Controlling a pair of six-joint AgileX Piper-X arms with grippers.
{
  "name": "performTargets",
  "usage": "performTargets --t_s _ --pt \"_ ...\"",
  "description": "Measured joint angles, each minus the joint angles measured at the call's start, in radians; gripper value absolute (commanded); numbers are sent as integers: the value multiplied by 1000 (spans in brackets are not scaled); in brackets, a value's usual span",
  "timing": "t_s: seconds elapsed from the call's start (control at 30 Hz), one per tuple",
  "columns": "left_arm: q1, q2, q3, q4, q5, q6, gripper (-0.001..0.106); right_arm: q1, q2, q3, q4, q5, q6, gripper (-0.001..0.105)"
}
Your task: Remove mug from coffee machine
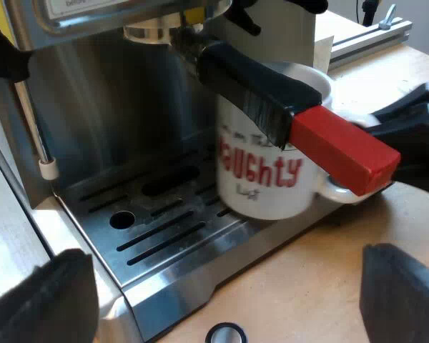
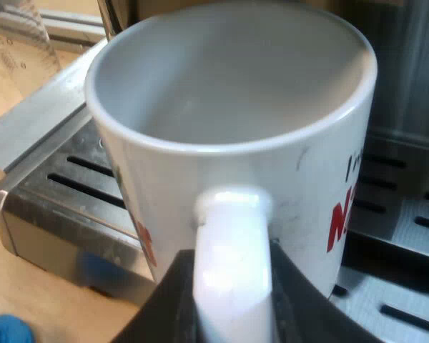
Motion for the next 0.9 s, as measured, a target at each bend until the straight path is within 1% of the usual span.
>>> performTargets --t_s 0.07,0.1,0.27,0.43,0.47,0.5,0.7,0.9 --pt "0 0 0 0 0 0 77 0 -27 18 15 0 0 0" --pt "0 0 0 0 0 0 77 0 -67 30 63 3 0 0" --pt "0 0 0 0 0 0 77 0 -155 31 203 5 0 0" --pt "0 0 0 -7 5 0 77 0 -193 31 259 5 0 0" --pt "0 0 0 -7 27 0 77 0 -256 31 338 20 2 0" --pt "0 0 0 -7 33 0 77 0 -324 31 453 20 2 0" --pt "0 0 0 -7 41 0 77 0 -467 37 635 20 2 0" --pt "0 0 0 -7 41 0 77 0 -607 40 764 24 4 0"
